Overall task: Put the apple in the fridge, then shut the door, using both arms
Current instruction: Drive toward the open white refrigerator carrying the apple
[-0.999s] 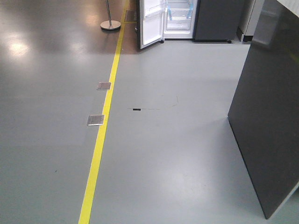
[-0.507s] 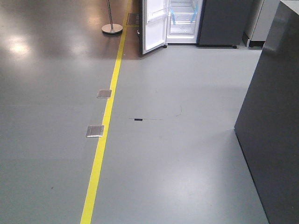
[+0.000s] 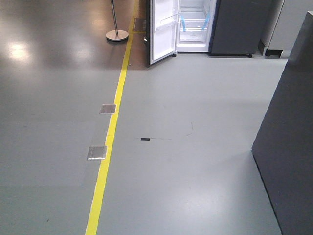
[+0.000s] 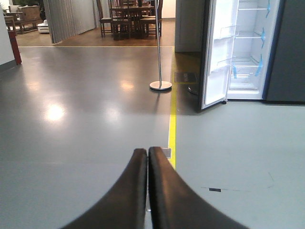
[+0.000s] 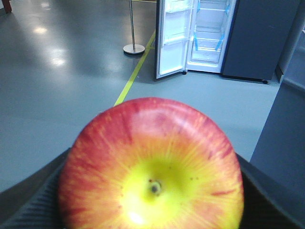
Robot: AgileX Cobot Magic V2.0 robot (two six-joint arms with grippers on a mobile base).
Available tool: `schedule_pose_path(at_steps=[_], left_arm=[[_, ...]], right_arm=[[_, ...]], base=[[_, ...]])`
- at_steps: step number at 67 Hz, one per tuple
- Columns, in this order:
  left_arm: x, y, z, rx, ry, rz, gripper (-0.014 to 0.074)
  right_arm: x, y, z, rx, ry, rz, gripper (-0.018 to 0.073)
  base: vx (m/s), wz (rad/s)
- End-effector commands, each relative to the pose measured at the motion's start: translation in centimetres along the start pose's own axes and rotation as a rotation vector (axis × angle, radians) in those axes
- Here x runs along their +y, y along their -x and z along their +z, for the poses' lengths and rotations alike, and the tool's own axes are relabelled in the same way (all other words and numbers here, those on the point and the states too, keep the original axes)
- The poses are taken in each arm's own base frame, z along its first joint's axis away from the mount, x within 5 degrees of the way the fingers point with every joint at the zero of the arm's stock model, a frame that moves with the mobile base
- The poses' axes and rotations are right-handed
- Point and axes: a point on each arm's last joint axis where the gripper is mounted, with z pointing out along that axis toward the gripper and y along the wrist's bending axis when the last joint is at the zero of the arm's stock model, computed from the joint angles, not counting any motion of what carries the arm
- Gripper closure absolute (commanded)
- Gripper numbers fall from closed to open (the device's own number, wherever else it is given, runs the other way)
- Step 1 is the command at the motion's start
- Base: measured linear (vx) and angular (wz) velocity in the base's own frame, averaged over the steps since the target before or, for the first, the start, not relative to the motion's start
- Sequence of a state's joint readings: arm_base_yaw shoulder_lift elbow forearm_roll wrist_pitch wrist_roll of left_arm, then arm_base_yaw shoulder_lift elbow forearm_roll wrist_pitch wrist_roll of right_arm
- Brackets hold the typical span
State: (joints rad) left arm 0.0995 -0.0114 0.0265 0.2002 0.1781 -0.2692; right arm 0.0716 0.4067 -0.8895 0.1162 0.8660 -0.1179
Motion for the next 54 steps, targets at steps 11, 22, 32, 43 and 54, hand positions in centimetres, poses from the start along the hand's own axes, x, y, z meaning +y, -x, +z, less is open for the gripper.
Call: schedule_pose_path(at_steps=[11, 22, 32, 43, 54], left_arm=[[-0.16, 0.16, -0.02, -0.065, -0.023, -0.005, 0.0604], [-0.16, 0.16, -0.02, -0.065, -0.023, -0.005, 0.0604], [-0.16, 0.16, -0.02, -0.065, -0.023, -0.005, 0.0604], [-0.16, 0.16, -0.02, -0.065, -0.023, -0.005, 0.0604], [-0.16, 0.16, -0.02, -0.065, -0.023, -0.005, 0.0604]], right_arm=[[-0.10, 1.35, -0.19, -0.095, -0.011, -0.009, 0.0410], [-0.10, 1.35, -0.19, -0.095, -0.011, -0.009, 0.0410], [-0.10, 1.35, -0.19, -0.095, -0.011, -0.009, 0.0410], [-0.10, 1.35, -0.19, -0.095, -0.011, -0.009, 0.0410], [-0.10, 1.35, -0.19, -0.095, -0.011, -0.009, 0.0410]], base=[[0.29, -0.02], [0.29, -0.03], [0.29, -0.03], [0.29, -0.01], [0.29, 0.02]])
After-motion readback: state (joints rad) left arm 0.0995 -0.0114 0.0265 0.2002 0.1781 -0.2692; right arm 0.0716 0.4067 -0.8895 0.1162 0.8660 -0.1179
